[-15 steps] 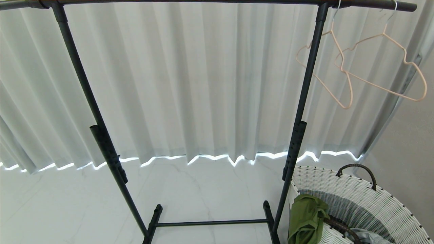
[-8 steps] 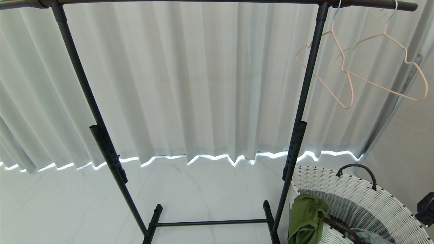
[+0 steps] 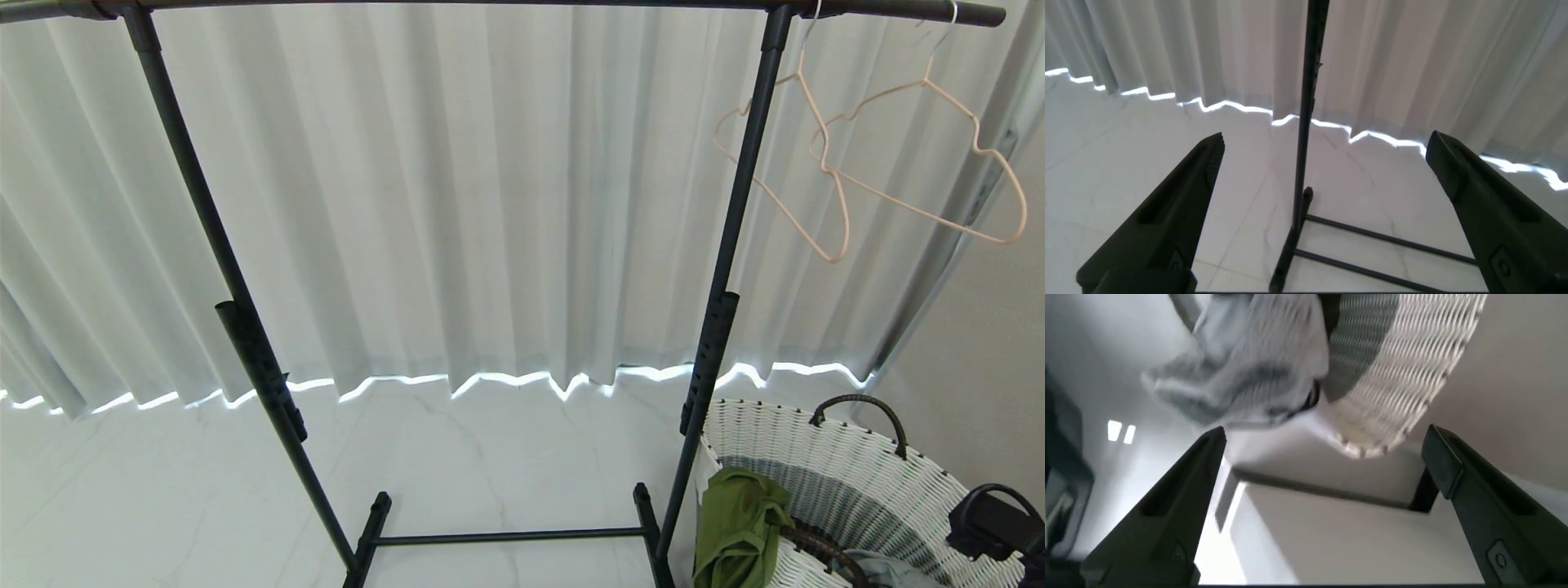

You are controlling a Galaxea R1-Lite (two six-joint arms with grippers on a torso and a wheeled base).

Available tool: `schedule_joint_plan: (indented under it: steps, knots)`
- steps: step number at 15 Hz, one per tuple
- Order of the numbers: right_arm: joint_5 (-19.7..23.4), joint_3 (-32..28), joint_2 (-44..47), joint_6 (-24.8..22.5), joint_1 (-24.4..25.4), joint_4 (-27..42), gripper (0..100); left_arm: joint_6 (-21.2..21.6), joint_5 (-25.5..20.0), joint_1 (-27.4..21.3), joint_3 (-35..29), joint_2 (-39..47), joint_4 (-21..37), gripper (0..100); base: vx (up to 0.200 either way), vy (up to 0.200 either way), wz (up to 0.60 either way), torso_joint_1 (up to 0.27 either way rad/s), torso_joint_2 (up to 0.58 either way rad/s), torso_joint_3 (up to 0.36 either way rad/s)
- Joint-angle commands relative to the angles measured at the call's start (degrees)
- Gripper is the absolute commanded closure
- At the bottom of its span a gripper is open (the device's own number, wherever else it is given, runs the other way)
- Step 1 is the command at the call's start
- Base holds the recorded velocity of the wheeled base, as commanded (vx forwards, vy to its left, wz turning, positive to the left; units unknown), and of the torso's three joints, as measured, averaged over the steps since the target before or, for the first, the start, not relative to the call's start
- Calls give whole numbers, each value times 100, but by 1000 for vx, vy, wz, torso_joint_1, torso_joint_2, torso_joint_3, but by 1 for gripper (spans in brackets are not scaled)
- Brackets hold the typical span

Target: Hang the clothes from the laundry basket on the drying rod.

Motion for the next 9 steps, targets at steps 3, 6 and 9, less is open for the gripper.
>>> schedule_joint_plan:
  steps: [3, 6, 9]
  knots:
    - [429, 451, 1305, -635, -315, -1431, 0, -3, 1, -1, 0, 0, -2, 0, 0, 0, 0, 0, 0, 0]
    - [438, 451, 1806, -1092, -605, -1862, 0, -3, 1, -1, 0, 0, -2, 0, 0, 0, 0, 0, 0, 0]
    - [693, 434, 2228, -1119, -605, -2583, 0, -3, 1, -1, 0, 0, -2, 0, 0, 0, 0, 0, 0, 0]
